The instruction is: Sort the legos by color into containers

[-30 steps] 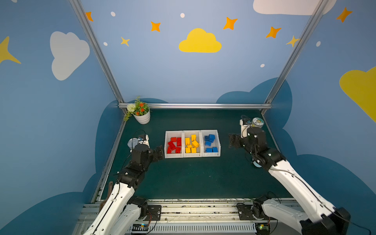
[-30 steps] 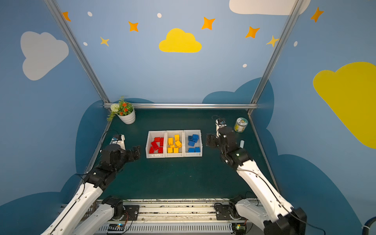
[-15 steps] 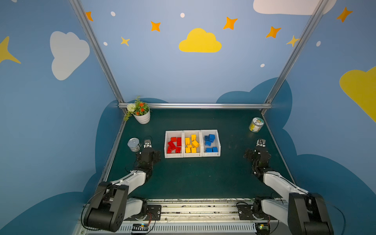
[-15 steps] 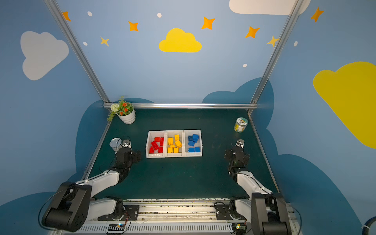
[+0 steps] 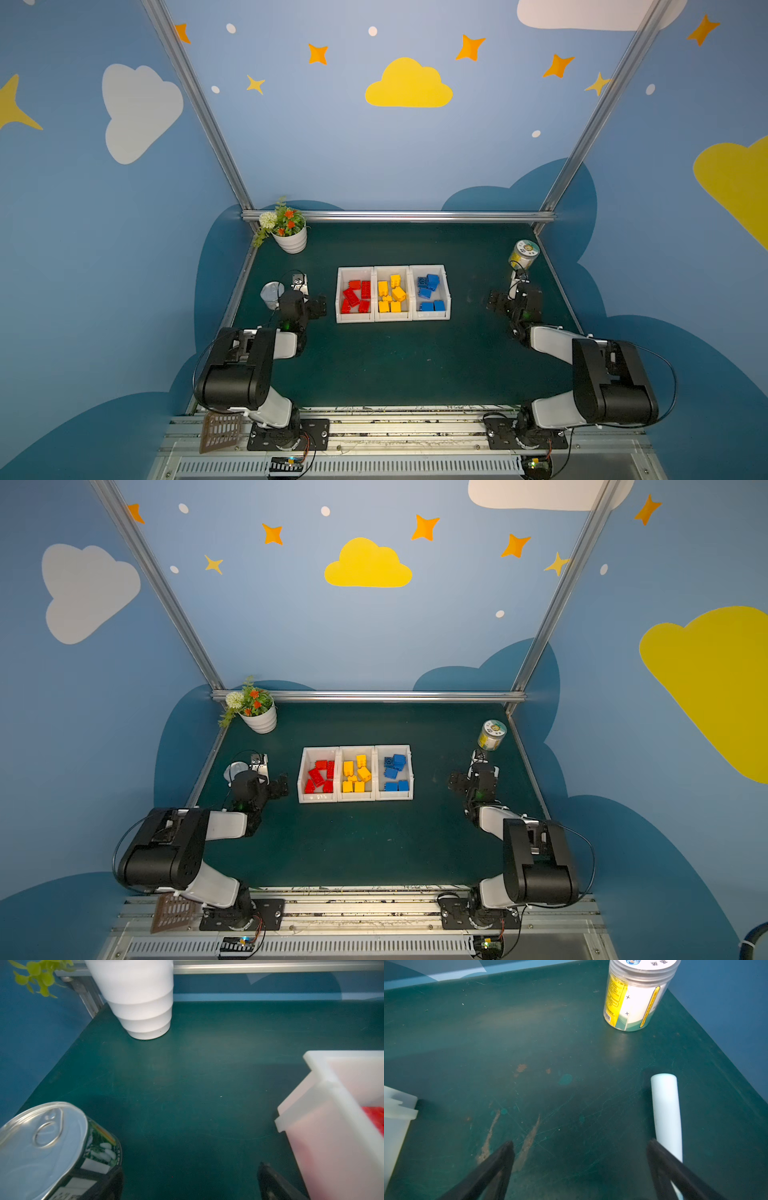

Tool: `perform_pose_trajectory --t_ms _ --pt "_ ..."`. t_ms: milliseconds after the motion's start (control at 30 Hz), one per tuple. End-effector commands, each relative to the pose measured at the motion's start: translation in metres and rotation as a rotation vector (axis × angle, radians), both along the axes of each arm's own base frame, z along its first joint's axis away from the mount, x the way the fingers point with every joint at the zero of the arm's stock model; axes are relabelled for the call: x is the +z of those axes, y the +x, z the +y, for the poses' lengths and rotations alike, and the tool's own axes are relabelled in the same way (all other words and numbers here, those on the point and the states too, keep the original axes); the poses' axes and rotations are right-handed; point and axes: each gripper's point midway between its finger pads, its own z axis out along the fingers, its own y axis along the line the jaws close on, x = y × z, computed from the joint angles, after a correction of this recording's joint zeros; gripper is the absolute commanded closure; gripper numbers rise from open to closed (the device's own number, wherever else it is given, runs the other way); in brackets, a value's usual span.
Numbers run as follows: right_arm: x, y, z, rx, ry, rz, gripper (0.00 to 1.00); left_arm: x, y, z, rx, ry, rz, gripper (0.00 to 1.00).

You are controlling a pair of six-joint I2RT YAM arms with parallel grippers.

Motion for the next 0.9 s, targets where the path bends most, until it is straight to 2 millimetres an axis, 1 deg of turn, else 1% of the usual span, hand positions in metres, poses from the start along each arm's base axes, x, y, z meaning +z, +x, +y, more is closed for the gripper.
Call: perform_pose_trajectory --t_ms 0,867 --pt "0.0076 0.0044 0.0017 0.01 0.012 -0.019 0.02 0.0156 0.0071 -0.0055 -0.038 -0.011 -0.047 0.0" --pt "0.0072 0.006 0.0022 0.009 0.01 -0.013 0.02 0.0162 0.0062 -0.0058 -0.039 -0.006 -0.05 0.0"
